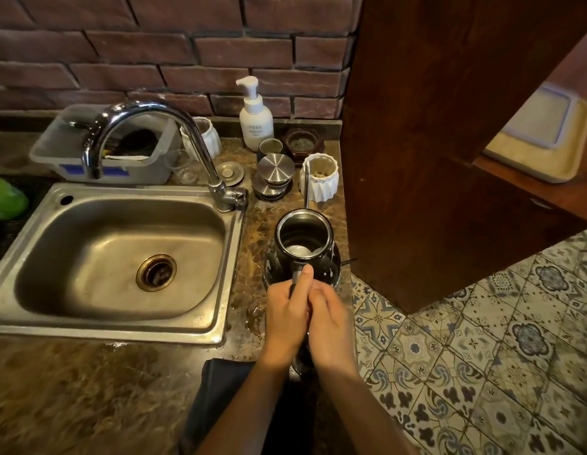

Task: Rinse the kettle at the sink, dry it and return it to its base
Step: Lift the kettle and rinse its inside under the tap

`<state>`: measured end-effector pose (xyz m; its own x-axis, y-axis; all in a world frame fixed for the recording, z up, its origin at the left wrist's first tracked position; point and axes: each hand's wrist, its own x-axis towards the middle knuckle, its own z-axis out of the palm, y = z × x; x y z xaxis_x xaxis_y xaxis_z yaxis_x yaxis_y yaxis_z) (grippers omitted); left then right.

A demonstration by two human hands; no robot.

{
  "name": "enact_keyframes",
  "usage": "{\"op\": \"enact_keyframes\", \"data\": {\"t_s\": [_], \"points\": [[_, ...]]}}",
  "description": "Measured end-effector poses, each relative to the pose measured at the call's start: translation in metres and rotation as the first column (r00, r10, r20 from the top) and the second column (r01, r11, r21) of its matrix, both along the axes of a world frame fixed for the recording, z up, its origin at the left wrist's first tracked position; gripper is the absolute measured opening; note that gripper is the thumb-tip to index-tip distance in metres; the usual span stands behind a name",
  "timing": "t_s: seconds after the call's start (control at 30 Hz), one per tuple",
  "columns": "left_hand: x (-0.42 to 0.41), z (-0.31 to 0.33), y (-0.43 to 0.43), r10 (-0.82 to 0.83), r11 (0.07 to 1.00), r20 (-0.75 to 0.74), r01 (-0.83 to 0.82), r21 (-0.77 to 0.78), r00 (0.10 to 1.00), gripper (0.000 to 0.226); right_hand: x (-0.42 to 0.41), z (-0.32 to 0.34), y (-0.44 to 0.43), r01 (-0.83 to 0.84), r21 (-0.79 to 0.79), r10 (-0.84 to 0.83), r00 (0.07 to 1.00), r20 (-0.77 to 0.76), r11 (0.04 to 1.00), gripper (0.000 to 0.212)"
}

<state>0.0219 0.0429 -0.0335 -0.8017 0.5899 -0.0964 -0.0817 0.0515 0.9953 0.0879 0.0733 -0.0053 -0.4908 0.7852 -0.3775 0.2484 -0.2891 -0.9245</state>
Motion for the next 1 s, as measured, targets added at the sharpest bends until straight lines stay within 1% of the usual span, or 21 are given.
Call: {"op": "enact_keyframes", "data": {"t_s": [0.1,0.2,0.27,0.47,0.7,0.87,1.0], "points": [[0.001,-0.002,0.002,0.033,0.999,-0.035,-0.033,-0.023,0.999,0.051,0.0,0.001,-0.004,0.015,0.009,-0.015,1.0,0.008,1.0,0.027],[0.005,-0.002,0.002,0.063,0.998,-0.089,-0.064,-0.006,0.994,0.052,0.003,0.002,-0.004,-0.002,0.024,0.001,1.0,0.011,1.0,0.027],[0.007,0.002,0.002,0.074,0.997,-0.12,-0.073,0.014,0.99,0.051,0.007,0.006,-0.003,-0.019,0.065,0.019,1.0,0.006,0.998,0.026],[0.004,0.024,0.005,0.112,0.994,-0.178,-0.106,0.039,0.978,0.055,0.011,0.025,0.0,-0.048,0.168,0.053,0.998,-0.03,0.985,0.029],[0.005,0.047,-0.001,0.166,0.986,-0.248,-0.158,0.048,0.954,0.056,0.013,0.042,0.0,-0.098,0.194,0.115,0.99,-0.08,0.976,0.028],[0.009,0.065,-0.008,0.208,0.978,-0.246,-0.198,0.064,0.947,0.056,0.016,0.058,-0.004,-0.144,0.23,0.173,0.979,-0.107,0.962,0.03],[0.012,0.079,-0.024,0.247,0.969,-0.236,-0.244,0.04,0.94,0.057,0.019,0.072,-0.014,-0.198,0.259,0.236,0.964,-0.122,0.945,0.034]]}}
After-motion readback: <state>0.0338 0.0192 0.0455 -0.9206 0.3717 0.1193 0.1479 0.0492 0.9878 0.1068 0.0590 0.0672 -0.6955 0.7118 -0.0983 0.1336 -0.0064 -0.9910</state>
